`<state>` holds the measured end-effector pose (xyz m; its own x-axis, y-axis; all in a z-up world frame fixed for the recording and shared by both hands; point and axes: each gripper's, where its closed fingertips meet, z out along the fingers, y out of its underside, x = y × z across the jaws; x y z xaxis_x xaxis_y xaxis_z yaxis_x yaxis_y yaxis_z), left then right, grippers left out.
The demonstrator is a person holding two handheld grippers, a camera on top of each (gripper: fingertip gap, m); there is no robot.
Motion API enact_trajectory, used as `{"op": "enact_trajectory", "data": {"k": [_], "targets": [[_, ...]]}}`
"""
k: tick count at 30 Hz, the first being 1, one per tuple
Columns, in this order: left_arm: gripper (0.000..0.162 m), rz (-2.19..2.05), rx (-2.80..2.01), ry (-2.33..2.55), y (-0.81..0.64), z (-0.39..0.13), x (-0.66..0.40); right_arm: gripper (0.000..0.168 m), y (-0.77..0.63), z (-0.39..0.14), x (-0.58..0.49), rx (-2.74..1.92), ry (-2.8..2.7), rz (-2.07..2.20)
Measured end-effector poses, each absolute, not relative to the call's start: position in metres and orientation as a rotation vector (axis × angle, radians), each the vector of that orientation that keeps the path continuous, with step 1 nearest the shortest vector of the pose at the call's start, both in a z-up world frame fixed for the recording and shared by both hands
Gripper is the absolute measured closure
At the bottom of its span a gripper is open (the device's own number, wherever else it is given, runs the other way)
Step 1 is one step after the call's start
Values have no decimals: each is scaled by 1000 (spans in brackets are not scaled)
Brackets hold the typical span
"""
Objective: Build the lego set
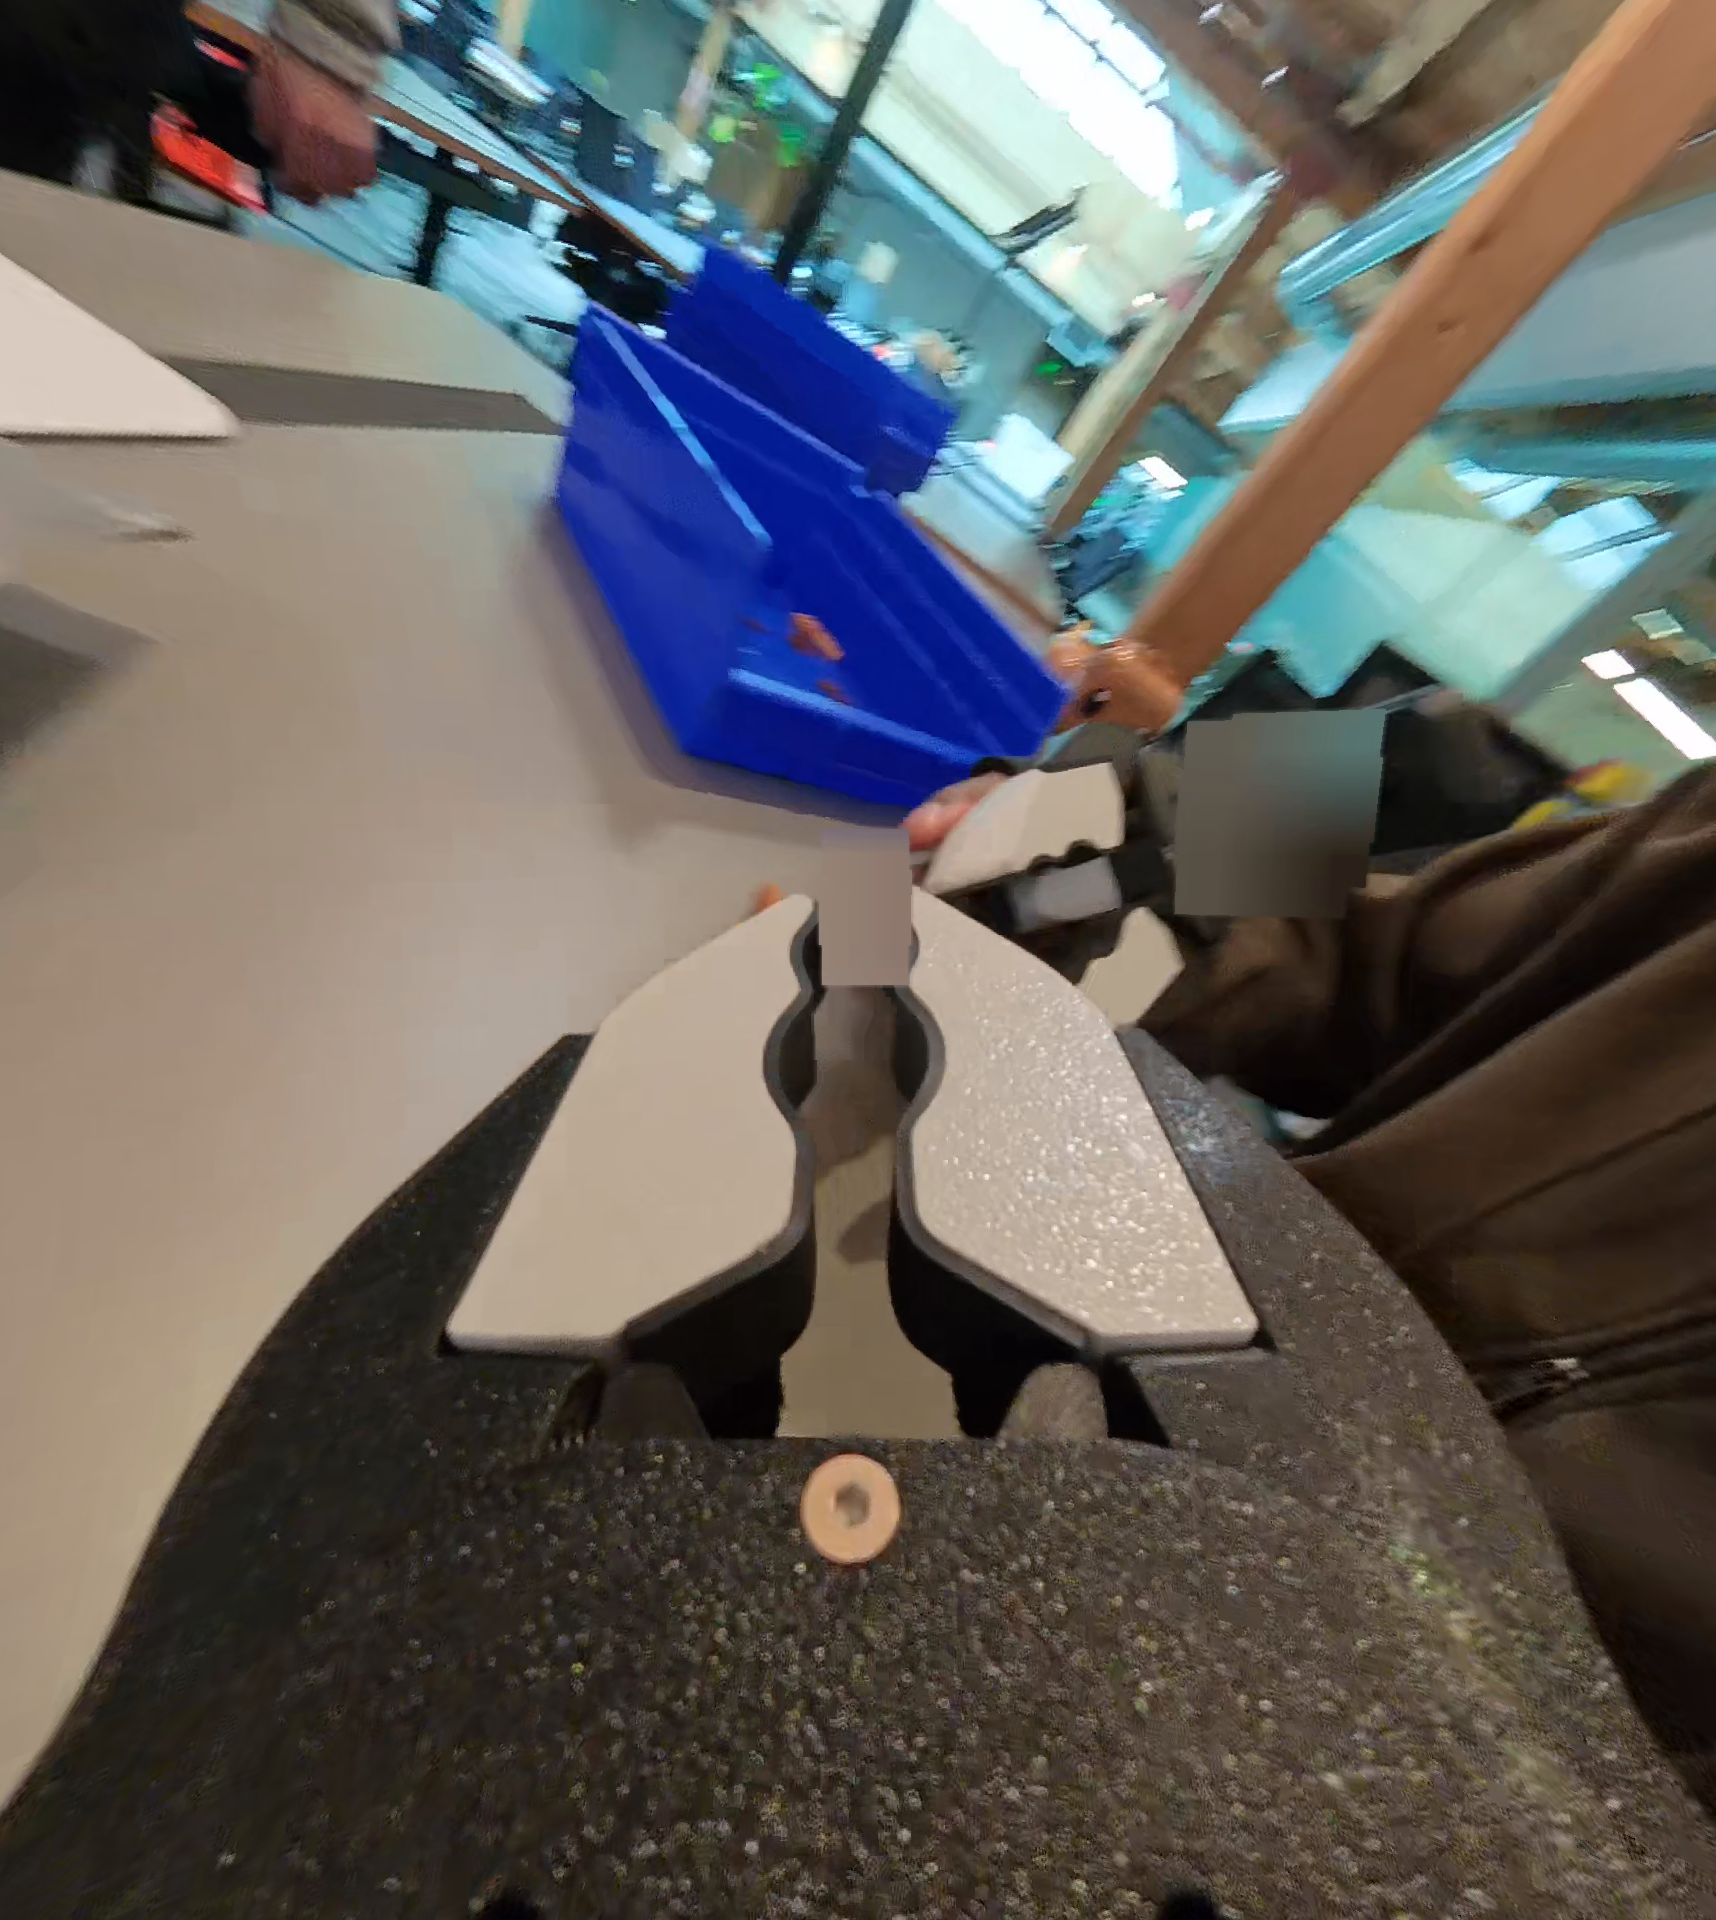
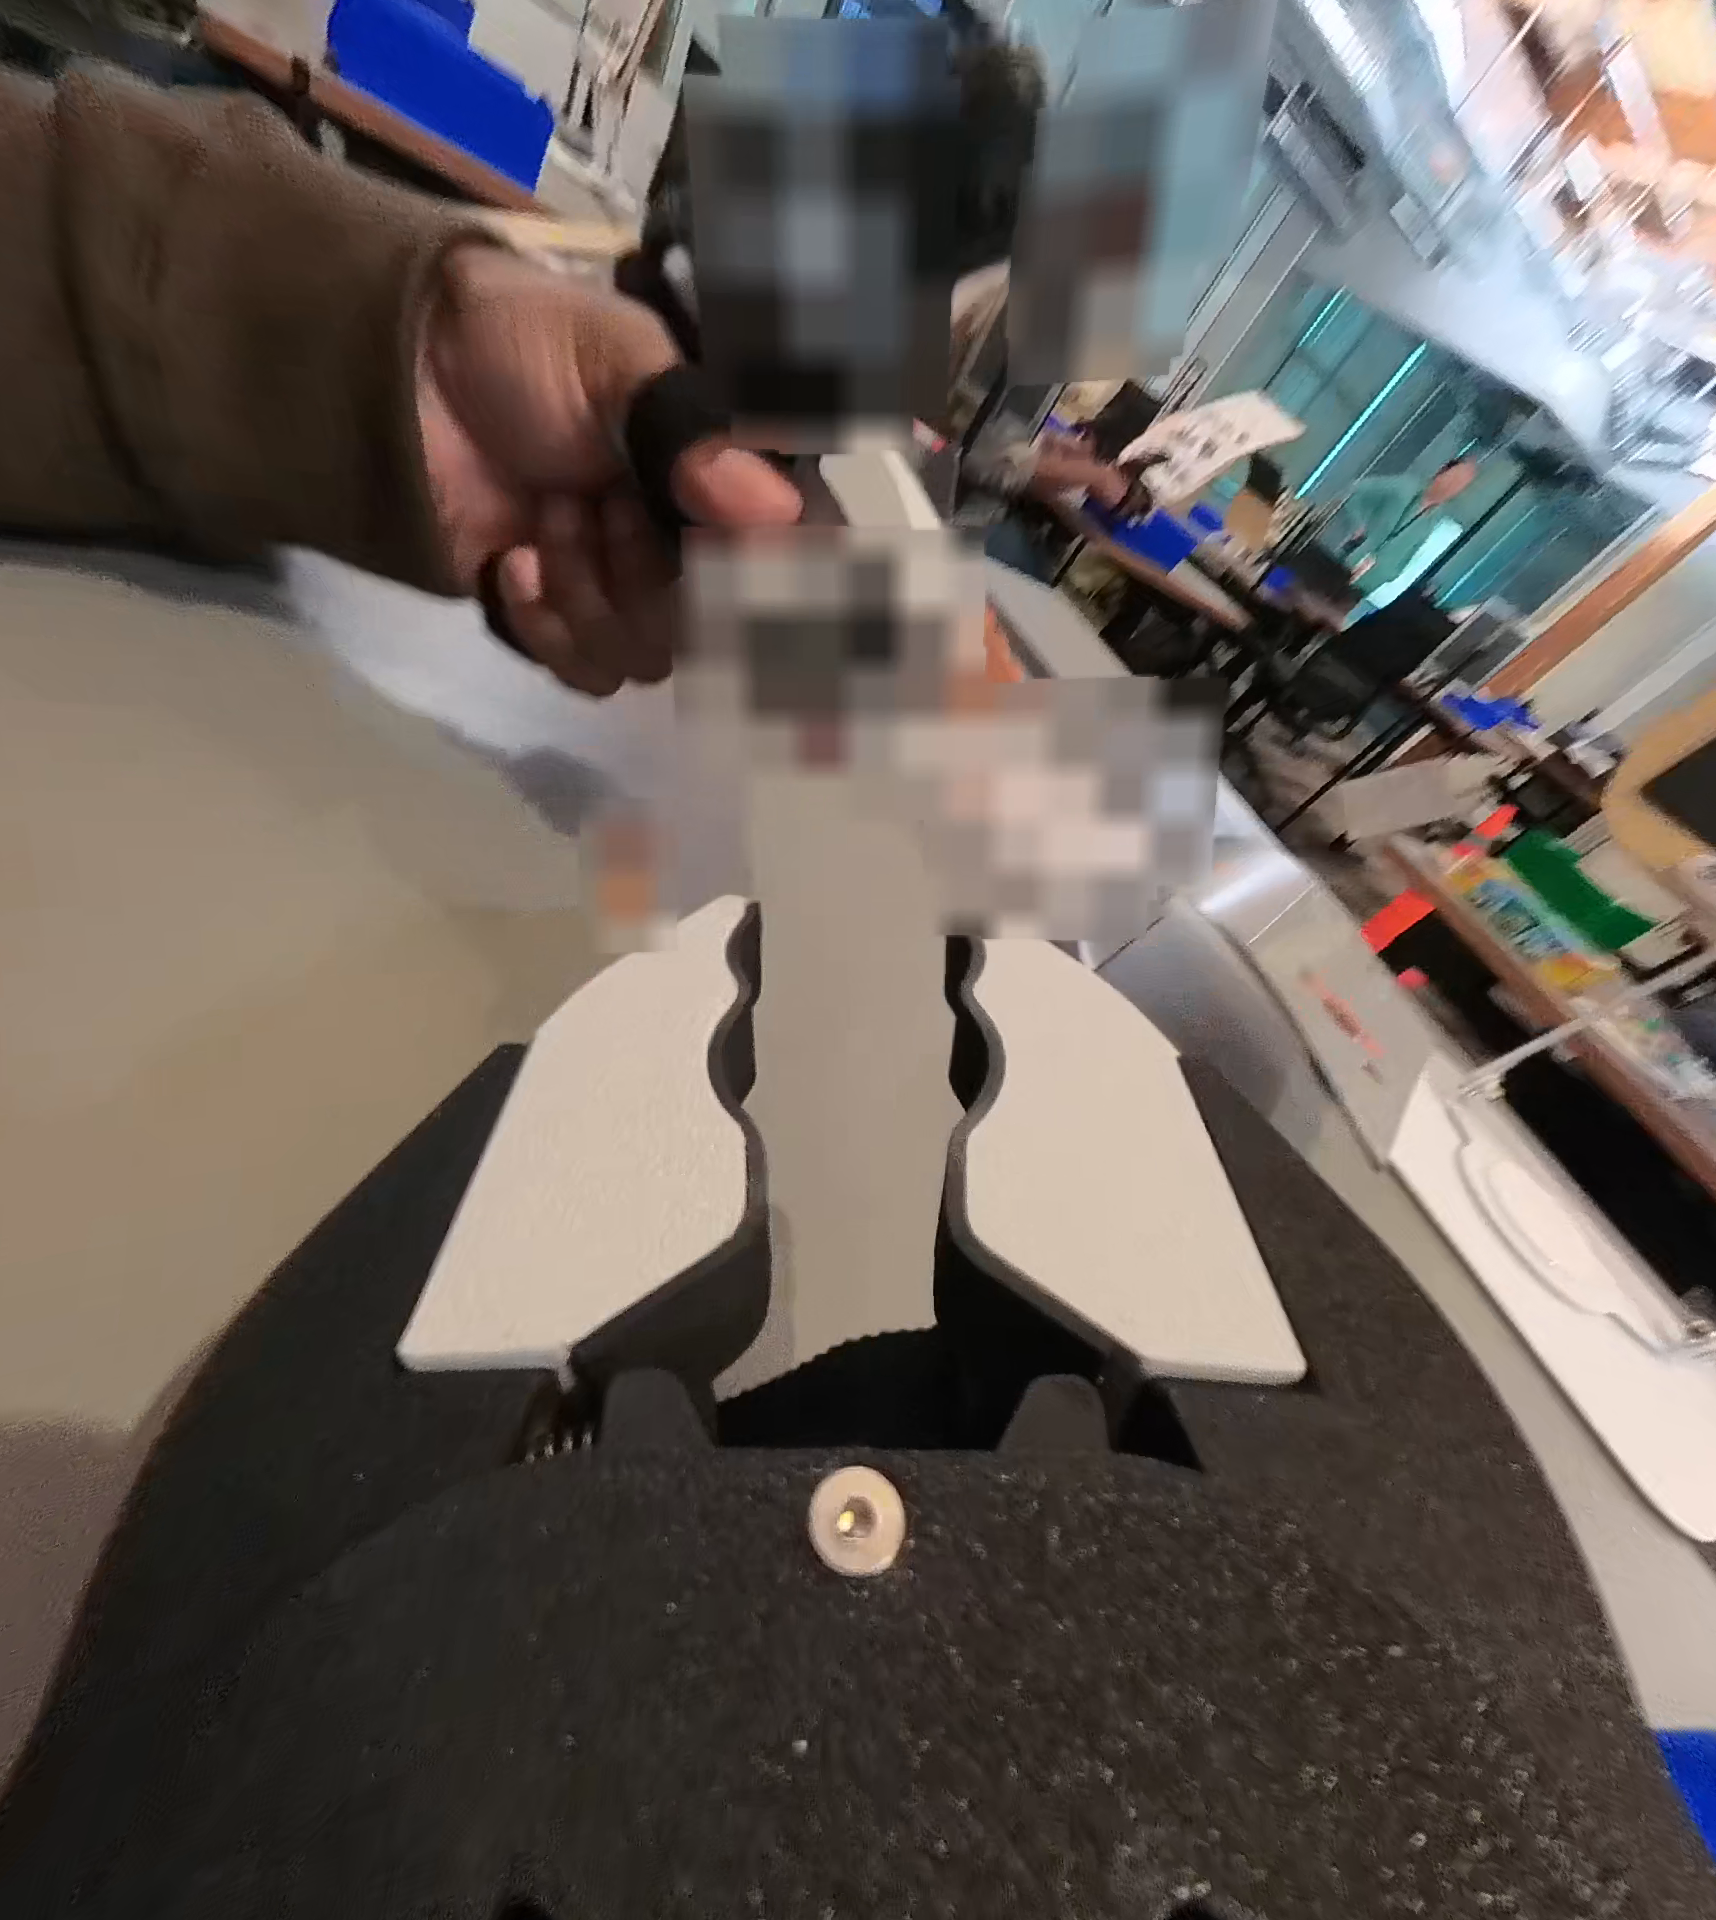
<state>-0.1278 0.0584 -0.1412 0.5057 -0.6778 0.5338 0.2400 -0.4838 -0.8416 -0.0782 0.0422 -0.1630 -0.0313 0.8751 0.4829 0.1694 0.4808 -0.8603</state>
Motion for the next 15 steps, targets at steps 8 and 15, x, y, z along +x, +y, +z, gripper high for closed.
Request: {"op": "enact_trajectory", "data": {"k": [8,15], "targets": [[152,-825,-1800,468,64,-156,-161,138,19,-215,-111,-1297,-1901,794],[152,-783,-1717,450,66,-145,-168,140,11,-241,-141,-1484,-1978,694]]}}
